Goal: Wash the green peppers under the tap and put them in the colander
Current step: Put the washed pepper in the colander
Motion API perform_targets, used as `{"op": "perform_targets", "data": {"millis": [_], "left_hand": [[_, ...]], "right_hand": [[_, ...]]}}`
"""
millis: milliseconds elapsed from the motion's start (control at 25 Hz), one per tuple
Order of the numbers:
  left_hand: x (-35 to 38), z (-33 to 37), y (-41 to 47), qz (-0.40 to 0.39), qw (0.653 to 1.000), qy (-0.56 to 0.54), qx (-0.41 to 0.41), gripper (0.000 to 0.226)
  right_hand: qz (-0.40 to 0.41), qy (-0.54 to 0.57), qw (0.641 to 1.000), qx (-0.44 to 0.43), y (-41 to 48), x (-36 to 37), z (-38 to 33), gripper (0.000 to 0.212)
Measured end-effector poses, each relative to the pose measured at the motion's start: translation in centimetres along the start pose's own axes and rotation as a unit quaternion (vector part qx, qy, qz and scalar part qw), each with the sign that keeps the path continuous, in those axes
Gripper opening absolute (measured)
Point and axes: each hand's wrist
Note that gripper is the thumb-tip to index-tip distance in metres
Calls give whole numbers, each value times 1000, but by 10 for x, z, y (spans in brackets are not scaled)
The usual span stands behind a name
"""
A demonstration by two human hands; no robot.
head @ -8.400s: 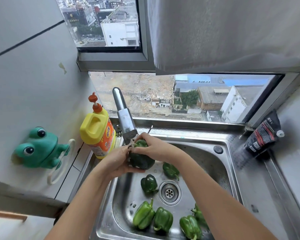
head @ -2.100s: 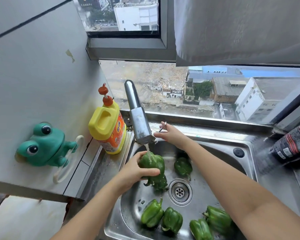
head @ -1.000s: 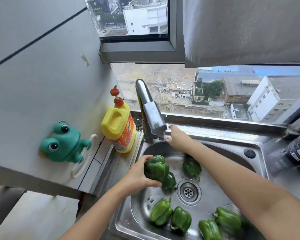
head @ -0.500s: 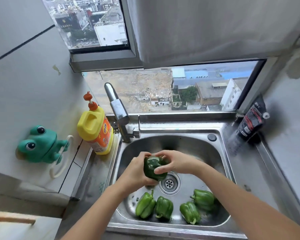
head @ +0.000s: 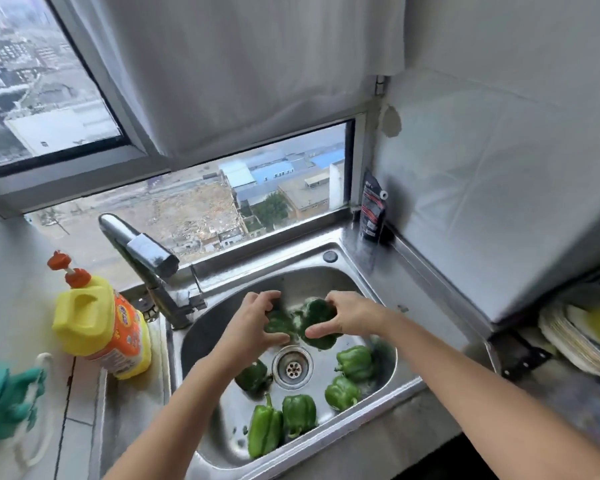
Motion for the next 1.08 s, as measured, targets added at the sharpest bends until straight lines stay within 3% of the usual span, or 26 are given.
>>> {"op": "perform_targets", "data": {"millis": [80, 120, 200, 280, 360, 480, 560, 680, 800, 960, 1080], "left_hand": [[-5, -7, 3, 43, 998, 38, -31, 57], [-6, -9, 4, 38, 998, 37, -44, 58], [-5, -7, 3, -59, 996, 52, -47, 79], [4, -1, 1, -183, 972, 140, -39, 93], [14, 12, -2, -185, 964, 189, -6, 81], [25, 33, -3, -46, 992, 82, 80, 43], [34, 56, -5, -21, 990, 26, 134, 32], [53, 106, -6, -50, 978, -29, 201, 27], [80, 161, -3, -96, 966, -105, 217, 27], [139, 243, -7, -199, 944, -180, 192, 52], [189, 284, -12, -249, 941, -123, 195, 38]], "right_hand": [[98, -28, 994, 34, -15, 11, 6, 72], [134, -45, 989, 35, -21, 18, 9, 74], [200, -62, 977, 33, -36, 37, 12, 74], [254, -71, 964, 42, -50, 53, 15, 73], [297, -59, 951, 63, -66, 64, 21, 73], [349, 19, 933, 89, -94, 70, 31, 77], [380, 80, 916, 104, -115, 67, 43, 76], [444, 163, 875, 101, -160, 52, 67, 70], [507, 209, 828, 116, -211, 35, 97, 68], [583, 194, 761, 207, -269, 17, 165, 69], [570, 185, 742, 300, -298, 8, 216, 66]]}}
Point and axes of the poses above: each hand's wrist, its own y-axis towards the middle knuckle, its own x-axis out of the palm, z = x × y, and after that the axes turned 5 degrees about -z, right-handed
